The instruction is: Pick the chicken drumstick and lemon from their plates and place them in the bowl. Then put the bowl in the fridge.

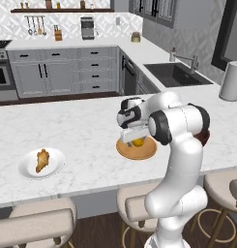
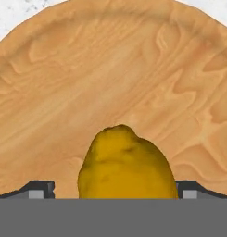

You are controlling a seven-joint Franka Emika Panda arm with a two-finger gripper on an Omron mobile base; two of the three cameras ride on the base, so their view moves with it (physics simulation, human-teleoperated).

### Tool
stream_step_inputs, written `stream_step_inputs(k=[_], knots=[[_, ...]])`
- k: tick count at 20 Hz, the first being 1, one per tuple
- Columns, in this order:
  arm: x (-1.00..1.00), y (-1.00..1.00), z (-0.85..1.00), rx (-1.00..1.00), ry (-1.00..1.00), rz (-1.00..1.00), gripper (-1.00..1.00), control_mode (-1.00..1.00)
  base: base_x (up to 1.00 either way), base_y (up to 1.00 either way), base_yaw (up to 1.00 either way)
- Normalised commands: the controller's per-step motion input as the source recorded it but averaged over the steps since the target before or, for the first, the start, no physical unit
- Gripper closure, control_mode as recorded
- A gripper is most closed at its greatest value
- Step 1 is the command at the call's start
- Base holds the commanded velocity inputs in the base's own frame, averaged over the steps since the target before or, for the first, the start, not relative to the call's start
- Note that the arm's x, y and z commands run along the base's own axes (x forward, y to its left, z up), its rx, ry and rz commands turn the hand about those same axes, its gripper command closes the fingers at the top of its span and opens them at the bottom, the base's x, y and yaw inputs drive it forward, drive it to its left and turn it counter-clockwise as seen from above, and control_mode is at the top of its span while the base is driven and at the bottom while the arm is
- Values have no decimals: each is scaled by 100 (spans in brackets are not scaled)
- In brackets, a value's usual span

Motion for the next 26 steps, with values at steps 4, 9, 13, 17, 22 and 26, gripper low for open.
stream_step_inputs(k=[4, 9, 13, 17, 22, 26], knots=[[0, 0, -26, 2, 7, 0, -100, -100, 0, 0, 0], [0, -1, -4, 0, 0, 0, 100, -100, 0, 0, 0], [0, -4, 0, 0, 0, 0, 100, -100, 0, 0, 0], [-15, -22, 4, 0, 0, -1, 100, -100, 0, 0, 0], [-8, -42, 69, -7, -16, -7, 100, -100, 0, 0, 0], [-27, -37, 100, -9, -33, -1, 100, -100, 0, 0, 0]])
